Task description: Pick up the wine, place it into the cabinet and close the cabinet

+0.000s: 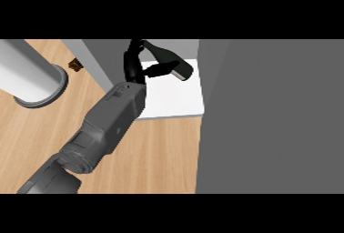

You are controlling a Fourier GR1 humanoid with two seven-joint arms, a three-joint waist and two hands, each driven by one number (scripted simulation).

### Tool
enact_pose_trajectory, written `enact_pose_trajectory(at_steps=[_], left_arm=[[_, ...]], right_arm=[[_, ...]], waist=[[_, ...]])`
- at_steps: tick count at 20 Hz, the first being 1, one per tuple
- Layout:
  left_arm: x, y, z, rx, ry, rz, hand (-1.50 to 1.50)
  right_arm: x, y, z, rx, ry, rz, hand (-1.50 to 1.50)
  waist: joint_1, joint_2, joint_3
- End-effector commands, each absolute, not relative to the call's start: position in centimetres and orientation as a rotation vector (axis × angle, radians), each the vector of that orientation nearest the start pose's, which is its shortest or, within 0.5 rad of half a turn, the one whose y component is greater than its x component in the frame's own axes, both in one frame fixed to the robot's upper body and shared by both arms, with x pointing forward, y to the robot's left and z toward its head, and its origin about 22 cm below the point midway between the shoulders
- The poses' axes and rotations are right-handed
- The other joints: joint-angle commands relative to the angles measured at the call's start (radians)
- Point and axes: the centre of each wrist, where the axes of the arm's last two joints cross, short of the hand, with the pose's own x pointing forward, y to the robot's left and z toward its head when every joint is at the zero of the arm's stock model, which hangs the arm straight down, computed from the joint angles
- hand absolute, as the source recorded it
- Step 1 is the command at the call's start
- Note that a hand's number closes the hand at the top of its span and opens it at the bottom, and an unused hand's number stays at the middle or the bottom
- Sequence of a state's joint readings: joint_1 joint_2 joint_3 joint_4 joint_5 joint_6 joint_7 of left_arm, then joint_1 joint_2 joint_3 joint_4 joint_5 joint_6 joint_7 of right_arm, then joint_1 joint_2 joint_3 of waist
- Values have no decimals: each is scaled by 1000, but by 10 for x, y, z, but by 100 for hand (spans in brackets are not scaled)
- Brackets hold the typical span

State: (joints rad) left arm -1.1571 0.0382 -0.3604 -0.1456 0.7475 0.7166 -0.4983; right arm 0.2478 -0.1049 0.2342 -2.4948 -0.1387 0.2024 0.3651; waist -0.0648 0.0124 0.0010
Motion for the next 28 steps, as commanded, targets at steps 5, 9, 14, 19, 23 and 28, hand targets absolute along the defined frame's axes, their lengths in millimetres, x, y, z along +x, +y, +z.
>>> enact_pose_trajectory(at_steps=[5, 9, 14, 19, 23, 28], left_arm=[[434, 120, 31, 526, -1612, 140, -150], [442, 147, 41, 494, -1644, 160, -150], [439, 133, 41, 345, -1741, 93, -150], [440, 127, 46, 259, -1784, 86, -150], [428, 97, 35, 144, -1827, 139, -150], [418, 83, 32, 69, -1857, 126, -150]], right_arm=[[91, -220, 192, 410, -1906, 340, -150], [93, -220, 187, 397, -1919, 318, -150], [103, -221, 174, 399, -1913, 324, -150], [92, -216, 180, 400, -1901, 299, -150], [80, -216, 192, 406, -1917, 316, -150], [79, -228, 192, 380, -1915, 288, -150]], waist=[[-4, 6, -2], [-5, 6, -2], [13, 2, -1], [36, -10, -2], [37, -12, -2], [56, -20, -1]])
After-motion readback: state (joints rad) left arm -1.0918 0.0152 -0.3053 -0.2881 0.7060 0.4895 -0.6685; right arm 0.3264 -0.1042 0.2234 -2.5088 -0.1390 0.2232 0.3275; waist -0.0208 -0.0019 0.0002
